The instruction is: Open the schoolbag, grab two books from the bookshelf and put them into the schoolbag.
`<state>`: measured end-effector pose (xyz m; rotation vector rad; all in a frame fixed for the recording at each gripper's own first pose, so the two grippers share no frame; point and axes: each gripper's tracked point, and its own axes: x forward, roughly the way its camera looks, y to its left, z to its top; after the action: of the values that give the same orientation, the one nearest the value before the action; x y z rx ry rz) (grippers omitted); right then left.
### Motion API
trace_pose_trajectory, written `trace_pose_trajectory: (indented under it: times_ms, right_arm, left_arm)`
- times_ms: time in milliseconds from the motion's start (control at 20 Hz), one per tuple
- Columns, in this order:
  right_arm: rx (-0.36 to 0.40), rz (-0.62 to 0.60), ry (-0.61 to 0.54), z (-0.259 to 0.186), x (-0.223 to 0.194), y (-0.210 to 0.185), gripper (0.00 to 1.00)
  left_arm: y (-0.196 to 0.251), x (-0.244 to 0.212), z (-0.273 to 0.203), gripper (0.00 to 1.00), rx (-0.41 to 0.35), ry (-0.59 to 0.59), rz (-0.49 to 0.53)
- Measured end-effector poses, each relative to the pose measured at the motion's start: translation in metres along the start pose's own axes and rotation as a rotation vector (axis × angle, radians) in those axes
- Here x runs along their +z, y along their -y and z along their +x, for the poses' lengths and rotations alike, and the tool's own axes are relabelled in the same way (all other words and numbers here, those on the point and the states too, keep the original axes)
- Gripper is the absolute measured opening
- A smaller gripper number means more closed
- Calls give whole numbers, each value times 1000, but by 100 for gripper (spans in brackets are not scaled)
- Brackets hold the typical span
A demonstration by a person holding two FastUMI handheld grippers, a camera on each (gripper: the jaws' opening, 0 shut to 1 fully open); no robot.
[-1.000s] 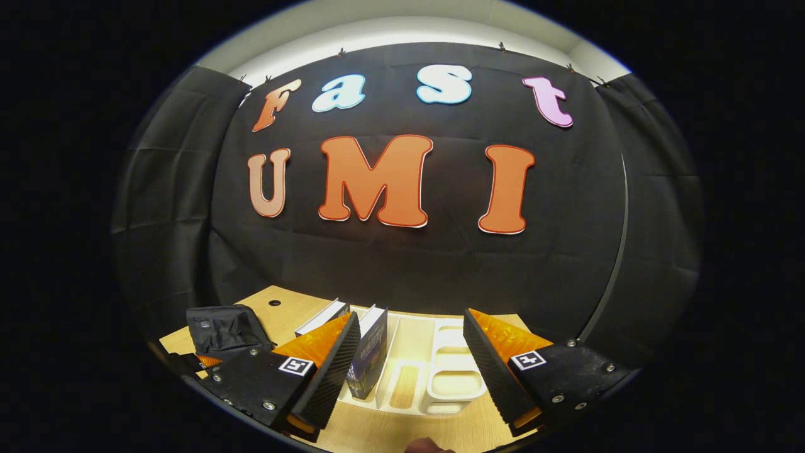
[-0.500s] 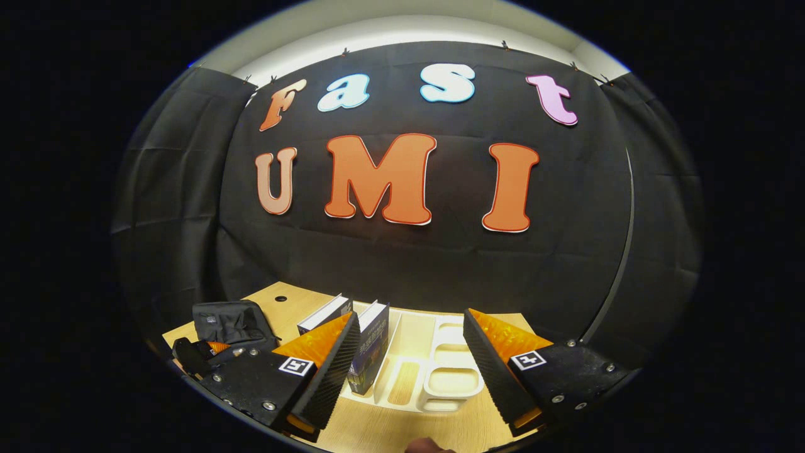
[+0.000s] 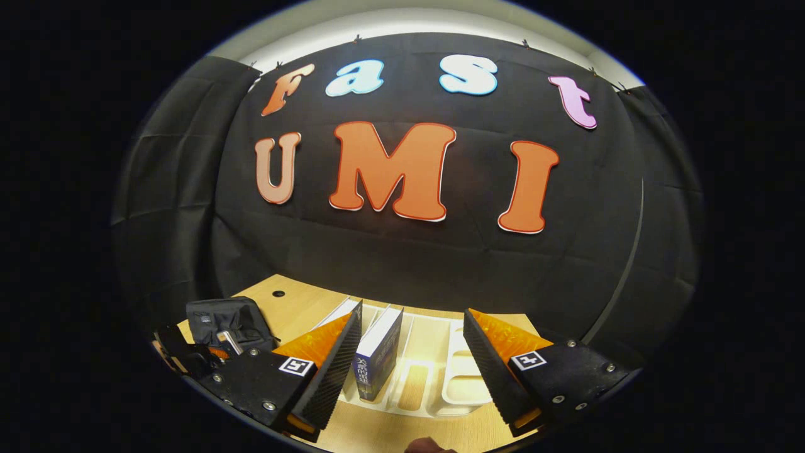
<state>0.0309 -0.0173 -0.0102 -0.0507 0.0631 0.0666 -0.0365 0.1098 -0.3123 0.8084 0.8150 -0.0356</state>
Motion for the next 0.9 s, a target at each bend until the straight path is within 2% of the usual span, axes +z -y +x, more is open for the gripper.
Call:
trace_pose_trajectory:
  times_ms: [250, 350, 450, 550, 700, 900]
  right_arm:
    - [-5, -12, -95, 33, 1, -37, 98]
    - [-35, -50, -134, 44, 0, -42, 98]
    - [-27, -66, -158, 55, 1, -57, 98]
    - [0, -67, -201, 64, -3, -74, 98]
    - [81, -37, -276, 75, -13, -104, 98]
    - [56, -44, -360, 96, -23, -114, 98]
  left_arm:
    - [-26, 4, -14, 7, -189, 16, -42]
    - [-40, 5, -17, 7, -258, 7, -67]
    - [-51, 7, -20, 6, -326, 2, -84]
    - [-67, 12, -24, 5, -364, 2, -81]
    - [-88, 16, -27, 5, -396, 0, -39]
    - [-105, 24, -33, 5, -463, 3, -23]
